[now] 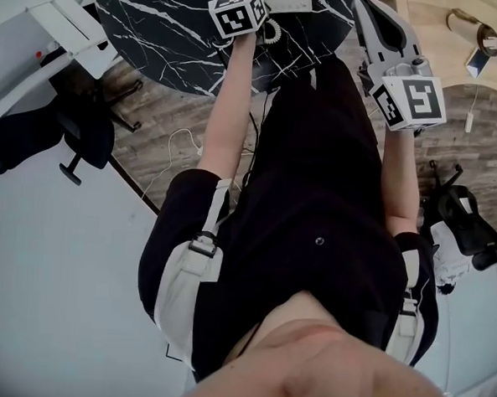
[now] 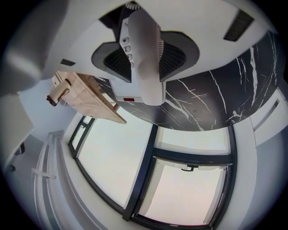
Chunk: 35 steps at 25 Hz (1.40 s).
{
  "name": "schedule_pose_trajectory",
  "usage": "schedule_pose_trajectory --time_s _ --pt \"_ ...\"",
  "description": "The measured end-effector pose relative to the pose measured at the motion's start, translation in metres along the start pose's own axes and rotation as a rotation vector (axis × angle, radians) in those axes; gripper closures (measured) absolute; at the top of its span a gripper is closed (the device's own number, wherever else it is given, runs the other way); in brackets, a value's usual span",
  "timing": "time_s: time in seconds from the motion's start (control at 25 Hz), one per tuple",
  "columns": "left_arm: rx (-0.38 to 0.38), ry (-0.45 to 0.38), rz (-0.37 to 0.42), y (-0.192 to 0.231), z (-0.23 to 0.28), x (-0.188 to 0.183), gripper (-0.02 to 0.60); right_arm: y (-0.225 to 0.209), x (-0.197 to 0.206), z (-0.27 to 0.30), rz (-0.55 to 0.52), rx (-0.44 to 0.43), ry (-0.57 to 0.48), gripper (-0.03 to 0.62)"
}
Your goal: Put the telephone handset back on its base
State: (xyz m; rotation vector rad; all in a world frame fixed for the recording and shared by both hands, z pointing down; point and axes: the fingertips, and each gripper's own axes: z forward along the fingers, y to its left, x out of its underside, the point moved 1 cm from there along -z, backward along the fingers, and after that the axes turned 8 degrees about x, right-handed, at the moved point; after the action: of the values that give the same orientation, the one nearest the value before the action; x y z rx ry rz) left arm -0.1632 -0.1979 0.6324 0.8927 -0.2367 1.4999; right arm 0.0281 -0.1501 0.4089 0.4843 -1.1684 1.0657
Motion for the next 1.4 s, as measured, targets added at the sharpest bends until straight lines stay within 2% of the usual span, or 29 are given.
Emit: schedule_pose_trajectory --time_s 0.44,0.64,1.2,1.4 --pt "0.035 -0.111 0.027 -0.023 -0.045 -0.027 0.406 0.014 -0.012 -0.013 0.008 0.003 -0.053 0.563" --pt "0.057 -0.192 0.040 -0.036 -0.078 -0.046 0.434 0.026 -0.021 -0.017 -0.007 -0.017 -0.092 0.563" --pt "0.120 -0.453 0.234 -0.099 -0.199 -0.113 0.528 0.053 -0.054 -0.020 -0.046 -0.066 -0.196 0.563" --pt "0.109 -0.504 0.292 -0.105 -0.227 -0.124 0.558 0.062 -0.060 -0.019 -0.054 -0.079 -0.211 0.563"
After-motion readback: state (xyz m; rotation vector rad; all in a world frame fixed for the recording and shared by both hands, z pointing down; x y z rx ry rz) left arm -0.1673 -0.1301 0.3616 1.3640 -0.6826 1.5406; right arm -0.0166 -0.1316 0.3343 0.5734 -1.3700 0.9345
